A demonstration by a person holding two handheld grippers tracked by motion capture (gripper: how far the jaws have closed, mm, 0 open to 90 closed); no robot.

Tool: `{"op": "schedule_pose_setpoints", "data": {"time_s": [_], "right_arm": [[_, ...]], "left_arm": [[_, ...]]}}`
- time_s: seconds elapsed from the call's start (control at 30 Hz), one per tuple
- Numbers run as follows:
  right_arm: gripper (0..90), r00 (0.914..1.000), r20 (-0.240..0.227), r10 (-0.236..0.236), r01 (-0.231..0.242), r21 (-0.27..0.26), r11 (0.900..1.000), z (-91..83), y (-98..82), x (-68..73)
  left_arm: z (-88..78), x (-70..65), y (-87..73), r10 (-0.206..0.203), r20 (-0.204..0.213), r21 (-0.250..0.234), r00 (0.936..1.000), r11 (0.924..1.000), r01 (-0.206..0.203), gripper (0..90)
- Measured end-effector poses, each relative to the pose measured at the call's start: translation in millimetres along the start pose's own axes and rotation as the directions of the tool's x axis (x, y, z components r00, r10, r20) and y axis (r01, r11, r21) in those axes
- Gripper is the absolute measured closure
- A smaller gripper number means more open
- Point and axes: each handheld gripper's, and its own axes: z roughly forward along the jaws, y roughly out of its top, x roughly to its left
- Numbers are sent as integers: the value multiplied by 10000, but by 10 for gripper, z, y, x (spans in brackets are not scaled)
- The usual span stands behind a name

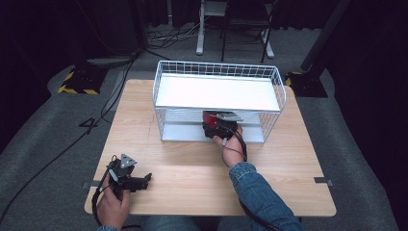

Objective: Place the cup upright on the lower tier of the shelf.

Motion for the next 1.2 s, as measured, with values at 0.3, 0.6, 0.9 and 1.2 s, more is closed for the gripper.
{"op": "schedule_pose_setpoints", "data": {"time_s": [0.3,0.6,0.9,1.2], "right_arm": [[158,9999,-111,-127,128,62,9999,-120,-33,-24],[158,9987,-463,-191,205,304,9993,-349,-65,-58],[158,9944,-1055,-79,117,356,9993,-626,-84,-126],[158,9856,-1592,-568,610,217,9979,-1010,-64,-234]], "left_arm": [[0,-1,2,5,-10,5,10000,10000,-5,0],[0,0,3,17,-9,20,10000,10000,-17,0],[0,-1,2,14,-15,11,10000,10000,-14,1],[-6,-7,-8,53,29,-11,10000,10000,-53,0]]}}
